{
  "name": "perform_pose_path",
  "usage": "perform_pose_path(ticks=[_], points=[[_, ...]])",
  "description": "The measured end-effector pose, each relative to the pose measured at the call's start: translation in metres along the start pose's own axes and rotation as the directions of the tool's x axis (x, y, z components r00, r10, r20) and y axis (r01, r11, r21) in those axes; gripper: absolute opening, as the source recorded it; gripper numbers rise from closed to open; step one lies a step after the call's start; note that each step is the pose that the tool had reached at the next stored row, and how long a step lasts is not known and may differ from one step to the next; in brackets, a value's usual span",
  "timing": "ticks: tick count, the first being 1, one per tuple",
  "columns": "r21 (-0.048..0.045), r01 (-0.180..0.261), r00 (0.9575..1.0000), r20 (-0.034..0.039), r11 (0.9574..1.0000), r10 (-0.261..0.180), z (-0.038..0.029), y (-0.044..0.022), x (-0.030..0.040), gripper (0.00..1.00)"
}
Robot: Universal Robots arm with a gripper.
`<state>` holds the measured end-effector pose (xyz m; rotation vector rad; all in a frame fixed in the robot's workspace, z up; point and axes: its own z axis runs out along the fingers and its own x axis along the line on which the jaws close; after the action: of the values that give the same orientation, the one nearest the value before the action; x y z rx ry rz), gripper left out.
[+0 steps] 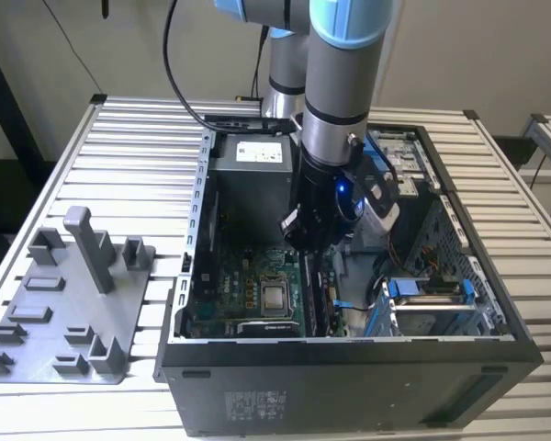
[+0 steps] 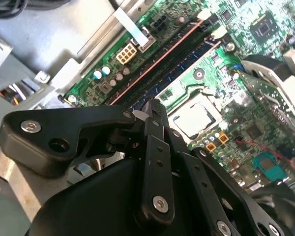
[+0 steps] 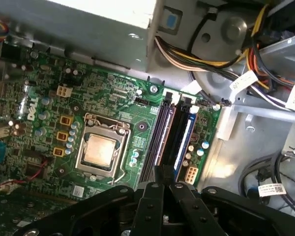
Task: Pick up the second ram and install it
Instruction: 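Press down the second ram until it locks into place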
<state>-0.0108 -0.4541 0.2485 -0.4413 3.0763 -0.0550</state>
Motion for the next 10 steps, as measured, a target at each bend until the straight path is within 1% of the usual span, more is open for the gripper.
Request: perform_pose_path(ticks=[2,4,6,10], points=[[-0.0010,0.036,0.9994,0.0009,0.9994,-0.036,0.0010,0.0000,0.0001,0.11],[-0.0021,0.072,0.9974,0.0020,0.9974,-0.072,0.0020,0.0001,0.0001,0.11],[-0.0030,0.109,0.9940,0.0035,0.9940,-0.109,0.0032,0.0001,0.0001,0.11],[-0.0073,0.173,0.9849,0.0077,0.9849,-0.173,0.0065,0.0004,0.0005,0.11]])
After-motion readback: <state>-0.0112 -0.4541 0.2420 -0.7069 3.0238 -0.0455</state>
